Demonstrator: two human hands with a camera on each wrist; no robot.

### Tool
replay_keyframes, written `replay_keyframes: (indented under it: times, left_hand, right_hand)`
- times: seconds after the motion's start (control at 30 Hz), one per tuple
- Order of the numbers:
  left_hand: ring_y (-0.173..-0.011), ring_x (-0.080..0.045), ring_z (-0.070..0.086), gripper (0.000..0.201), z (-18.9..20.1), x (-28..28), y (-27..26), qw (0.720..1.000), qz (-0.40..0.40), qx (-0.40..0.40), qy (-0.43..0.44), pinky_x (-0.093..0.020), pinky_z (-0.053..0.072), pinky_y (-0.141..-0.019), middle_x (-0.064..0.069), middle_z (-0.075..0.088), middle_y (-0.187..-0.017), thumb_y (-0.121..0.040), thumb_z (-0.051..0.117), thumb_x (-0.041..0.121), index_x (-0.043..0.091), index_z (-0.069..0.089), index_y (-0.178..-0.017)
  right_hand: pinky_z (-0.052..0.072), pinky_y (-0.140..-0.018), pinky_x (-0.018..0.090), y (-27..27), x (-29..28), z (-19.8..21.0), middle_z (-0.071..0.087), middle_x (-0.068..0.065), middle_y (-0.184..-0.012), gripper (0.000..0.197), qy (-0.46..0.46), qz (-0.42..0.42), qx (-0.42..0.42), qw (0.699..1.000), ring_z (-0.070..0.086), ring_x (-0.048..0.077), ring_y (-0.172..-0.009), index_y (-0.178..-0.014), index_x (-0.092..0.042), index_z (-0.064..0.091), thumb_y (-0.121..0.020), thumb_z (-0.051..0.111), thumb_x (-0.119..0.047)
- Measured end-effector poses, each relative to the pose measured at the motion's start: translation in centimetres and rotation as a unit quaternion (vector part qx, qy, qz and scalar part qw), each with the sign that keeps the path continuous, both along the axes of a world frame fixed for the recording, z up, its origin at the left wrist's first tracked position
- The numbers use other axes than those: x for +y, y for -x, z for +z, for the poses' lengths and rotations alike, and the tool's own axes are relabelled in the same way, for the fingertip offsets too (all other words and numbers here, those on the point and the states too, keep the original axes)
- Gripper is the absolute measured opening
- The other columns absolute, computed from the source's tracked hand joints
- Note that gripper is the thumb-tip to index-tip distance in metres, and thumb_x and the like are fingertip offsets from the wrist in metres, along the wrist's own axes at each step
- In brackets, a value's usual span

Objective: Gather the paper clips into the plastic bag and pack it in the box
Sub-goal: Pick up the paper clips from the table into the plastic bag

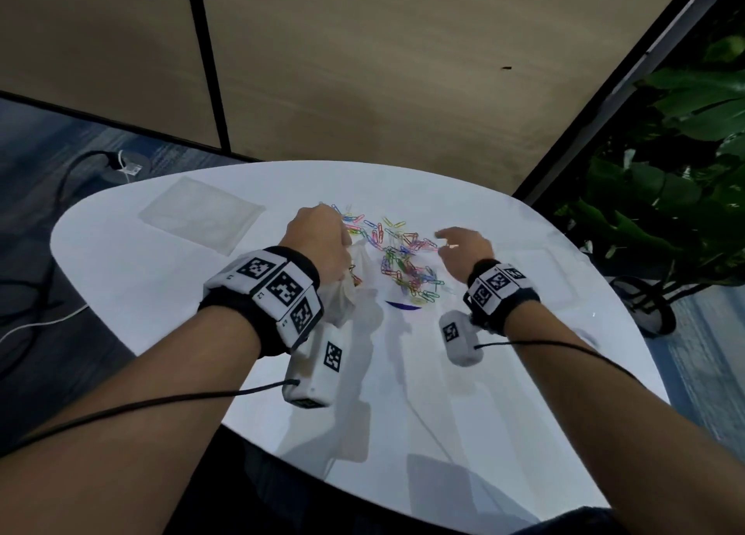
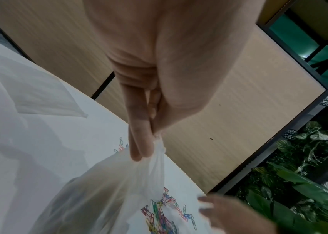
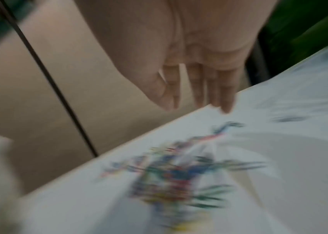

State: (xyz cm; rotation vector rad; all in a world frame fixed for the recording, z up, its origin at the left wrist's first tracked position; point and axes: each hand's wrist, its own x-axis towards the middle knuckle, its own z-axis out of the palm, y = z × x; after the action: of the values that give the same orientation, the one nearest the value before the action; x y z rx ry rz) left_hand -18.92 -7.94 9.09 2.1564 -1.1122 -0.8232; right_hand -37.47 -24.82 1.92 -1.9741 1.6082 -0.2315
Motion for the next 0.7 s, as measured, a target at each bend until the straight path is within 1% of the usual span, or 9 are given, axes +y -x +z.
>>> replay_keyframes:
  times: [0.03, 0.1, 0.23, 0.37, 0.43, 0.5, 0.53, 0.6, 0.7]
  left_hand:
    - [-0.09, -0.035, 0.076, 0.022, 0.0, 0.2, -0.3, 1.0, 0.003, 0.001, 0.001, -0.042, 0.062, -0.087, -0.018, 0.075, -0.103, -0.089, 0.061, -0.003, 0.002, 0.076, -0.105]
    - [-0.091, -0.035, 0.075, 0.021, 0.1, 0.4, -0.8, 1.0, 0.008, 0.001, 0.002, -0.042, 0.063, -0.087, -0.018, 0.075, -0.104, -0.09, 0.061, -0.002, 0.004, 0.075, -0.105]
    - [-0.089, -0.031, 0.076, 0.021, -0.4, 0.7, -2.0, 1.0, 0.016, -0.009, -0.007, -0.041, 0.063, -0.086, -0.015, 0.074, -0.101, -0.09, 0.061, -0.003, 0.007, 0.075, -0.102]
    - [-0.086, -0.031, 0.076, 0.024, -0.7, 0.7, -2.9, 1.0, 0.015, -0.012, -0.007, -0.041, 0.063, -0.085, -0.016, 0.075, -0.099, -0.088, 0.063, -0.005, 0.005, 0.076, -0.106]
    - [-0.086, -0.033, 0.075, 0.025, -0.9, 0.6, -3.0, 1.0, 0.012, -0.011, -0.004, -0.042, 0.063, -0.084, -0.017, 0.075, -0.097, -0.087, 0.063, -0.008, 0.003, 0.076, -0.105]
    - [-0.088, -0.035, 0.074, 0.025, -1.0, 0.5, -3.0, 1.0, 0.01, -0.011, -0.001, -0.043, 0.063, -0.083, -0.018, 0.074, -0.097, -0.086, 0.062, -0.008, 0.003, 0.077, -0.102]
    - [-0.088, -0.036, 0.074, 0.024, -1.0, 0.5, -3.0, 1.0, 0.01, -0.01, 0.0, -0.043, 0.063, -0.083, -0.018, 0.074, -0.097, -0.087, 0.062, -0.008, 0.004, 0.077, -0.101]
    - [-0.089, -0.036, 0.074, 0.023, -1.1, 0.4, -2.8, 1.0, 0.007, -0.011, -0.002, -0.043, 0.063, -0.083, -0.018, 0.073, -0.099, -0.087, 0.062, -0.006, 0.005, 0.078, -0.1]
    - [-0.092, -0.037, 0.073, 0.025, -1.0, 0.6, -2.7, 1.0, -0.002, -0.018, -0.007, -0.043, 0.063, -0.085, -0.017, 0.073, -0.103, -0.088, 0.06, -0.005, 0.006, 0.077, -0.102]
  right_hand:
    - [0.04, -0.11, 0.037, 1.3, -1.2, -1.7, 0.052, 0.01, -0.143, 0.041, -0.011, -0.02, 0.087, 0.996, 0.05, 0.03, -0.13, -0.135, -0.017, 0.054, -0.095, 0.054, -0.024]
    - [0.033, -0.113, 0.042, 2.9, -2.5, -4.6, 0.032, 0.016, -0.155, 0.063, -0.073, -0.055, 0.163, 0.982, 0.035, 0.035, -0.14, -0.15, -0.011, 0.029, -0.096, 0.049, -0.037]
    - [0.028, -0.114, 0.05, 2.0, -4.3, -8.3, 0.024, 0.016, -0.156, 0.059, -0.035, -0.062, 0.2, 0.977, 0.025, 0.036, -0.142, -0.149, -0.01, 0.026, -0.098, 0.041, -0.036]
    - [0.021, -0.119, 0.046, -1.4, -4.9, -7.6, 0.015, 0.012, -0.162, 0.055, -0.011, 0.038, 0.185, 0.982, 0.018, 0.033, -0.147, -0.153, -0.013, 0.021, -0.103, 0.036, -0.03]
    - [0.027, -0.118, 0.042, -2.8, -5.2, -7.4, 0.024, 0.011, -0.16, 0.055, 0.019, 0.106, 0.195, 0.975, 0.027, 0.032, -0.145, -0.153, -0.017, 0.025, -0.1, 0.041, -0.023]
    - [0.038, -0.109, 0.038, -3.7, -4.9, -7.5, 0.045, 0.011, -0.148, 0.048, 0.068, 0.165, 0.219, 0.959, 0.045, 0.032, -0.133, -0.143, -0.019, 0.044, -0.096, 0.044, -0.016]
    - [0.044, -0.101, 0.036, -4.1, -4.7, -7.5, 0.057, 0.012, -0.136, 0.041, 0.095, 0.182, 0.231, 0.951, 0.054, 0.032, -0.123, -0.133, -0.016, 0.056, -0.093, 0.045, -0.012]
    - [0.052, -0.087, 0.034, -4.3, -4.2, -7.4, 0.069, 0.015, -0.112, 0.031, 0.135, 0.185, 0.247, 0.942, 0.065, 0.033, -0.102, -0.112, -0.01, 0.069, -0.089, 0.048, -0.006]
    - [0.058, -0.082, 0.033, -3.7, -3.9, -6.6, 0.072, 0.014, -0.103, 0.029, 0.118, 0.135, 0.229, 0.957, 0.068, 0.032, -0.093, -0.102, -0.011, 0.076, -0.086, 0.054, -0.002]
